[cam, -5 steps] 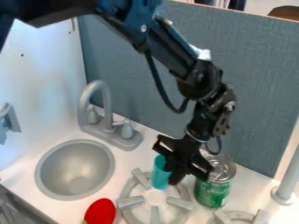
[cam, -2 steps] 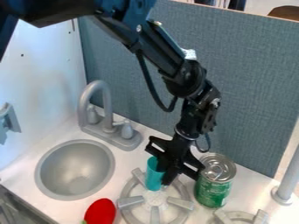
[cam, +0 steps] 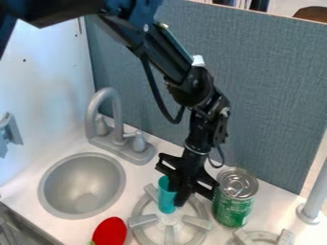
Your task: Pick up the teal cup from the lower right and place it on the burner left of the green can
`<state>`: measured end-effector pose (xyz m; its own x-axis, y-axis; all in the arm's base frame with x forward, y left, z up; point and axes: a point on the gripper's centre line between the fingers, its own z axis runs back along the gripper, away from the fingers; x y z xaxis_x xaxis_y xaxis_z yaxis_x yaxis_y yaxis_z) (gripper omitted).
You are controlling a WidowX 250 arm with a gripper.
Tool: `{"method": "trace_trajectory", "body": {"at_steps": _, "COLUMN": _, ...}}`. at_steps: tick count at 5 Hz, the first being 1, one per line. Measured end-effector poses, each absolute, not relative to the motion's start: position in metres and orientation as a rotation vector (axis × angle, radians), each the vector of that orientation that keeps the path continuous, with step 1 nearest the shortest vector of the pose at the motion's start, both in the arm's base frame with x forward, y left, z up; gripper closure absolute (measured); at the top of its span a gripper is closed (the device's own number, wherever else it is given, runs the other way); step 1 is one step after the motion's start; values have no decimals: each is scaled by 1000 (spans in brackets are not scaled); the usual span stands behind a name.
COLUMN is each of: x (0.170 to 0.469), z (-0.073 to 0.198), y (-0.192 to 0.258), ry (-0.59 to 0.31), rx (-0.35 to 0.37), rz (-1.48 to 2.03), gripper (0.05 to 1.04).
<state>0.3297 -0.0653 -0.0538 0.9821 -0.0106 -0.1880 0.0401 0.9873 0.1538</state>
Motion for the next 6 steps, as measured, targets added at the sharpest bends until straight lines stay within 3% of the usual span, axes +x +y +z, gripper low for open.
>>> {"method": "trace_trajectory", "body": {"at_steps": 2, "x": 329, "z": -71, "y": -66, "ry": 208, "rx": 156, "rz": -43, "gripper": 964}}
{"method": "trace_trajectory", "body": {"at_steps": 5, "x": 335, "z": -75, "y": -70, "ry": 195, "rx": 145, "rz": -14, "gripper": 929}}
{"method": "trace_trajectory", "body": {"at_steps": 6, "x": 329, "z": -80, "y": -71, "ry": 196, "rx": 127, "rz": 20, "gripper": 686}}
